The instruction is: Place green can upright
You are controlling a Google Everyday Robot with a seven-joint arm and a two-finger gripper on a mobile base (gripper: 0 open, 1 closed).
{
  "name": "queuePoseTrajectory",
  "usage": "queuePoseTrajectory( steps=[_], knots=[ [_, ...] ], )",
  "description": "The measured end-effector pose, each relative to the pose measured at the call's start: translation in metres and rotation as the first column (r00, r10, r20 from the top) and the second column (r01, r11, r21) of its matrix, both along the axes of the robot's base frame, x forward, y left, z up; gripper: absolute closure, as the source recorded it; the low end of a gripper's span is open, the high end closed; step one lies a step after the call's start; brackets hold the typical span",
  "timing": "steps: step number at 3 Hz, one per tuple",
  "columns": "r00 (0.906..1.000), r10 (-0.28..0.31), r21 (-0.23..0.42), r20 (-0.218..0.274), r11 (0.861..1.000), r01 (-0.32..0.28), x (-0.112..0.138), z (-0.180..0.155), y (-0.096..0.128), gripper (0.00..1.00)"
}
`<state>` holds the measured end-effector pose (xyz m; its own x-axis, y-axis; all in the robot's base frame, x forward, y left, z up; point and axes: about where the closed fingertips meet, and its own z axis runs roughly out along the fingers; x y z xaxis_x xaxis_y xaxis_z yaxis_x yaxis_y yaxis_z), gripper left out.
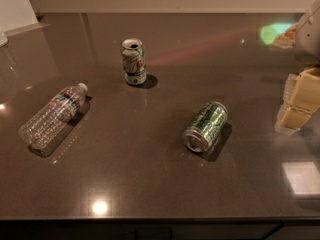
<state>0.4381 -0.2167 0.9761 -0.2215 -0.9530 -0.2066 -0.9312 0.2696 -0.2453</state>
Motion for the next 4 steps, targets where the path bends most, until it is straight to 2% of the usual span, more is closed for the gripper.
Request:
queuePoseTrajectory(
  steps=[1,2,3,4],
  knots=[
    [1.0000,0.009,0.002,-0.003,1.000,-0.009,0.001,0.000,0.002,0.00],
    [0.9985,0.052,0.013,-0.019,0.999,-0.052,0.004,-0.001,0.009,0.00],
    [0.9821,0.187,0.041,-0.025,0.982,-0.186,0.016,-0.015,0.029,0.00],
    [0.9327,0.361,0.034,0.002,0.932,-0.360,0.025,-0.032,0.050,0.00]
  ],
)
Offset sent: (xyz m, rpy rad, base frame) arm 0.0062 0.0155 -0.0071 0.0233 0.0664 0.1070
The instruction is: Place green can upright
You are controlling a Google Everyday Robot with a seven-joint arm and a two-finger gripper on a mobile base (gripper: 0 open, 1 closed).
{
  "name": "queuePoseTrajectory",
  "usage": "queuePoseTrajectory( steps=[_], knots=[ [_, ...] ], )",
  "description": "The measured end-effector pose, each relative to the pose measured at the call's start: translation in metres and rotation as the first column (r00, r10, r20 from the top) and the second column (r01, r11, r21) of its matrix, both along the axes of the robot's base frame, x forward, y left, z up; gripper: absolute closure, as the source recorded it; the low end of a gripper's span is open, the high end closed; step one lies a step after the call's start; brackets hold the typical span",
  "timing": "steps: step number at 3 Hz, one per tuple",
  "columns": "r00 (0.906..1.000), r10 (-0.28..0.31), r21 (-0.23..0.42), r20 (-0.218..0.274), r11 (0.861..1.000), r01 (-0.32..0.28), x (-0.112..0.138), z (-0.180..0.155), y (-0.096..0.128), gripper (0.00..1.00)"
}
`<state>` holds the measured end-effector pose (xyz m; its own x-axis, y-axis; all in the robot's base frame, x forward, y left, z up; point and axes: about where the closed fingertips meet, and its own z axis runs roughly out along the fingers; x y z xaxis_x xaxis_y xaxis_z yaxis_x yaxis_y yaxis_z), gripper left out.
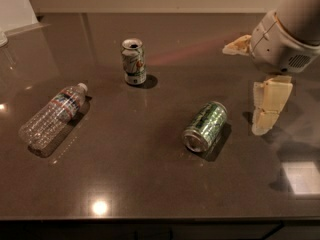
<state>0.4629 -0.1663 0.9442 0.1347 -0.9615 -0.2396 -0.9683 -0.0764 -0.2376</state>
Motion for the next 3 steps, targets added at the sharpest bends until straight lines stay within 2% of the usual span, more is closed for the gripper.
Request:
queuePoseTrajectory(
  steps=[1,2,3],
  knots=[
    [0.9794,0.199,-0.029,0.037,0.980,-0.198,0.013,-0.018,0.017,0.00],
    [0.9214,0.386,-0.075,0.041,0.921,-0.383,0.022,-0.033,0.027,0.00],
    [0.8254,0.564,-0.114,0.011,0.821,-0.560,0.026,-0.048,0.036,0.00]
  ],
)
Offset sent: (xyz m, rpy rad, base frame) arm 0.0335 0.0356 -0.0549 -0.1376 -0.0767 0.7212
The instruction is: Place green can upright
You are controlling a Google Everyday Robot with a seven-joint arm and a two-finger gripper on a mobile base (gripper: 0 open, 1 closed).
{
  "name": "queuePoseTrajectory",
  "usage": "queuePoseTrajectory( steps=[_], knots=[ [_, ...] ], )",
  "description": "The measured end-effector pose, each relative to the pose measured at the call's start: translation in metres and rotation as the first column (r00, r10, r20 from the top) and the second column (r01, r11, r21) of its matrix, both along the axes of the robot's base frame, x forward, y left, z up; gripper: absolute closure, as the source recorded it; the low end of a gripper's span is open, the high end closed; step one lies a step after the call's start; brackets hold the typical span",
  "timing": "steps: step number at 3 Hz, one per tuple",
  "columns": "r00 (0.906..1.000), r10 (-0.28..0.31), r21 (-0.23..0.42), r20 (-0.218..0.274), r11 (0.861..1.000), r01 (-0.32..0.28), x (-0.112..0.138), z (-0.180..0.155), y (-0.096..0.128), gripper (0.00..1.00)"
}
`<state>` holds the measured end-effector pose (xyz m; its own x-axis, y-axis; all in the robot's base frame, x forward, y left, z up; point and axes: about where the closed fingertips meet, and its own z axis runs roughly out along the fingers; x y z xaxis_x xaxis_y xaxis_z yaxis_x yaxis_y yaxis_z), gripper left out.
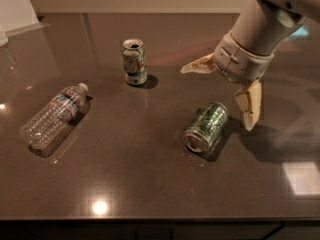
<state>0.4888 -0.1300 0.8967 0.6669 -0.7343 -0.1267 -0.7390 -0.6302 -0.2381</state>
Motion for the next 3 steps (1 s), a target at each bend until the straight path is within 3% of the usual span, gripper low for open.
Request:
queuePoseTrajectory(
  steps=[1,2,3],
  knots=[
    [0.9878,0.154,-0.064,-0.025,0.986,-0.155,-0.003,-0.016,0.005,0.00],
    [0.9708,0.234,-0.117,-0.052,0.964,-0.239,-0.010,-0.030,0.005,0.00],
    [0.9651,0.255,-0.136,-0.060,0.956,-0.261,-0.016,-0.041,0.002,0.00]
  ],
)
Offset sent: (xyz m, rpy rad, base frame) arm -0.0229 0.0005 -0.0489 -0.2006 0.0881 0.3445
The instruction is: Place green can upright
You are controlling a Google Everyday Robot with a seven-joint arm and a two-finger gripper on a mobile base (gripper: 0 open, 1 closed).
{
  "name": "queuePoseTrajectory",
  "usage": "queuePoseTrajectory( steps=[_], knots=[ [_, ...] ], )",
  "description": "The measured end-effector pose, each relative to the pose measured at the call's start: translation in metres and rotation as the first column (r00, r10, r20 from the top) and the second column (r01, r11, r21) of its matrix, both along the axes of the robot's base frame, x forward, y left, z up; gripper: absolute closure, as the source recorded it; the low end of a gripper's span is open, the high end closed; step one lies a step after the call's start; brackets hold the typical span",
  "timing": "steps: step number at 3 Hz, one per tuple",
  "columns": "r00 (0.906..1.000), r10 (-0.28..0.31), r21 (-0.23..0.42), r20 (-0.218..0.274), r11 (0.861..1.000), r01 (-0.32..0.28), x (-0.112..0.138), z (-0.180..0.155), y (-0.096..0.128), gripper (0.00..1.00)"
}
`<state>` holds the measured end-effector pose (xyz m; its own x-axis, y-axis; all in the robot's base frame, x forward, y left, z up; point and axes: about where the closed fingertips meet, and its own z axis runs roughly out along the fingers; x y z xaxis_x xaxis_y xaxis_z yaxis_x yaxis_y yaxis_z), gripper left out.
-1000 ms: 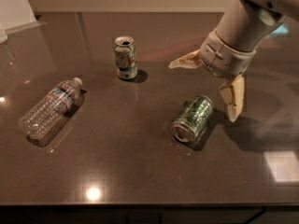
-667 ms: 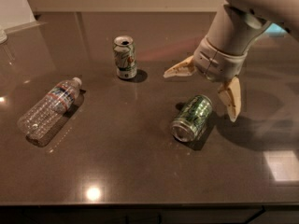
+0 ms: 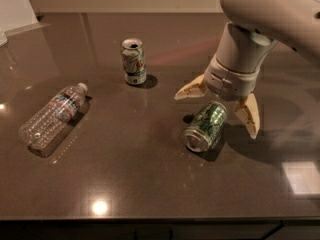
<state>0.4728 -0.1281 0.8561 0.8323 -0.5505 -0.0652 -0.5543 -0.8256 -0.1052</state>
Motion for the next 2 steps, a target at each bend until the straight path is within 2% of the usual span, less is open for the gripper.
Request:
queuePoseTrajectory(
  steps=[1,2],
  knots=[
    [0.9999,-0.009,-0.007,0.005,1.000,0.009,-0.0027,-0.0083,-0.0022,0.18],
    [0.9993,-0.037,-0.003,0.007,0.999,0.037,-0.0018,-0.0114,-0.0015,0.41]
  ],
)
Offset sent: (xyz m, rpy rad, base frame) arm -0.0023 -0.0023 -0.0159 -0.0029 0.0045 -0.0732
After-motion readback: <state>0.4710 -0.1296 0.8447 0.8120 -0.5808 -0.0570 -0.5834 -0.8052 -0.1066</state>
